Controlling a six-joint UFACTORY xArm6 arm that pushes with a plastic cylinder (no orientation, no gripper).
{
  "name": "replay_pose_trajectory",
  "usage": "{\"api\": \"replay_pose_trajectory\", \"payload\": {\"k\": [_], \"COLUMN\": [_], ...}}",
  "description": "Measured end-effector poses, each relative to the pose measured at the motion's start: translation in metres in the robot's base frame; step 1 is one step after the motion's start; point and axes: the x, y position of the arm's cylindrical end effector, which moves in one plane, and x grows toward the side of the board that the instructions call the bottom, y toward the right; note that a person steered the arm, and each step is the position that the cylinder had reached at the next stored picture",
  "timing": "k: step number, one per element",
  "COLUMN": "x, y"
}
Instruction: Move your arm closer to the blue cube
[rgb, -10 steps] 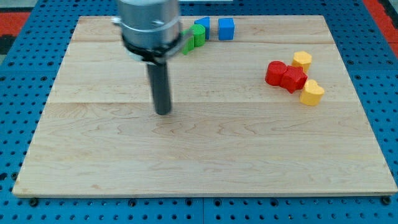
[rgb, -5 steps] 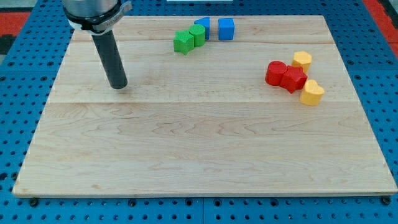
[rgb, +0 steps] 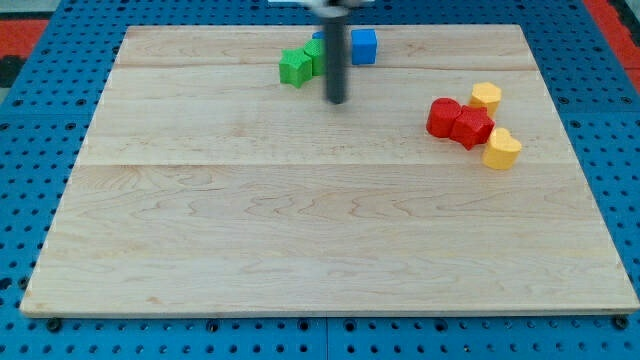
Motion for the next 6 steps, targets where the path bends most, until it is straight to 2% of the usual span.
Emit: {"api": "replay_pose_trajectory", "payload": {"k": [1,2,5,6], "x": [-0.066,-0.126,-0.125,-0.124], "y": [0.097,0.063,-0.058,-0.057]}}
